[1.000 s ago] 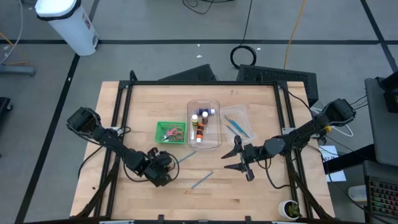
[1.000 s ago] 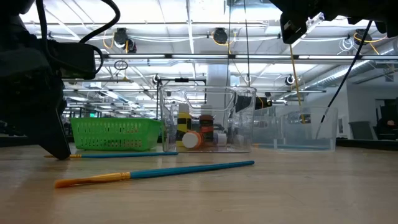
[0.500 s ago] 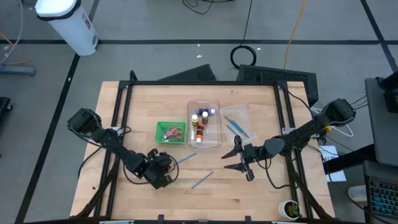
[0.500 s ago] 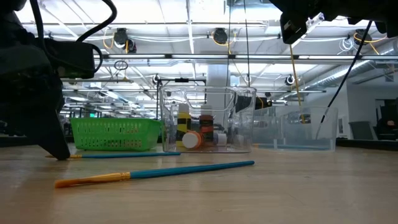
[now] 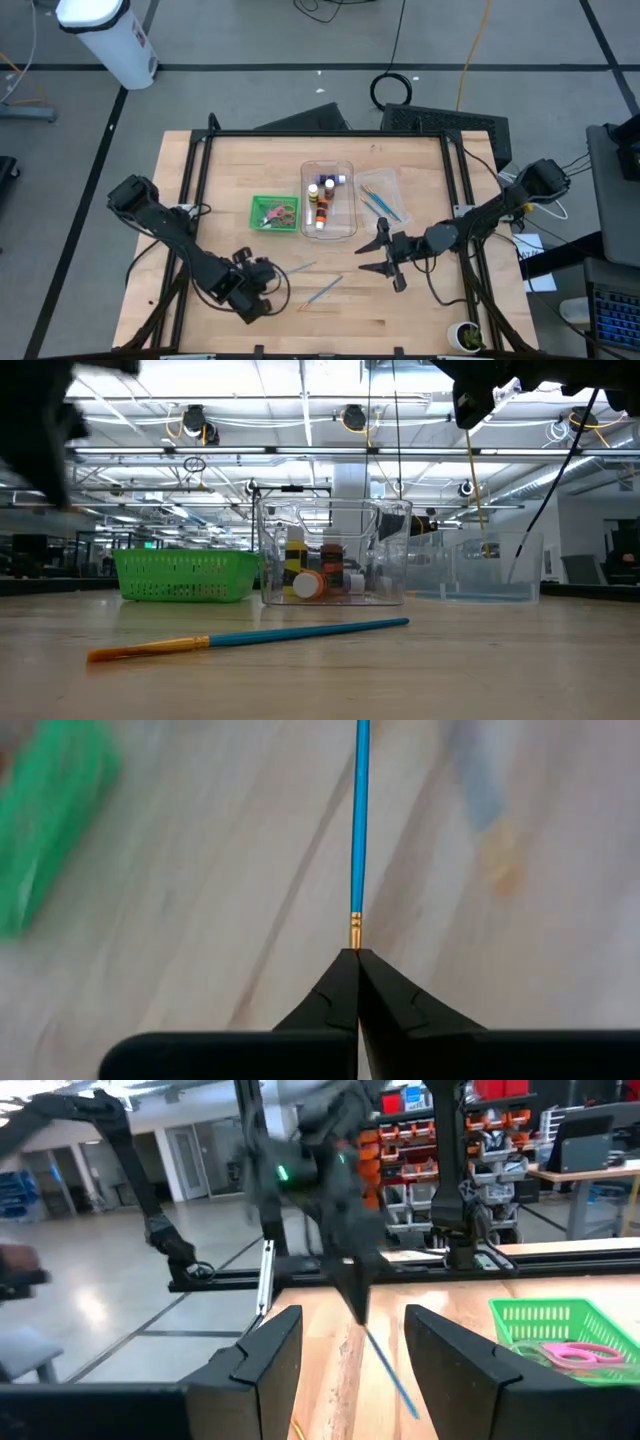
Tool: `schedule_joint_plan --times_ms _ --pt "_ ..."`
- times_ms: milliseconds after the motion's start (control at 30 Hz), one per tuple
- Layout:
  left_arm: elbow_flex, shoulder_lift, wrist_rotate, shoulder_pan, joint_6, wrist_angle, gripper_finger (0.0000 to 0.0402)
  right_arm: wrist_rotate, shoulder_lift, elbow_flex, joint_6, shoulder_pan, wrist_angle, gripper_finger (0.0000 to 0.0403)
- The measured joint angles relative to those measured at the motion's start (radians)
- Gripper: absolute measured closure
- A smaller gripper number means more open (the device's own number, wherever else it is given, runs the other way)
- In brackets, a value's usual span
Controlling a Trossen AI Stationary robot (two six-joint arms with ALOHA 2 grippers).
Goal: Pick & Place Paint Supplies
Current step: Put the blue paint brush into the white bin
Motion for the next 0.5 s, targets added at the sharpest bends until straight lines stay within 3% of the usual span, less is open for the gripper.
schedule_joint_plan --times_ms 233,500 --pt "0.106 -0.002 -0.105 0.008 0.140 0.027 0.0401 0.022 0.133 0.120 -0.030 0.028 -0.072 0.0227" --pt "0.112 -0.002 -0.116 0.023 0.187 0.041 0.0401 0.021 0.283 0.282 -0.074 0.004 -0.237 0.0155"
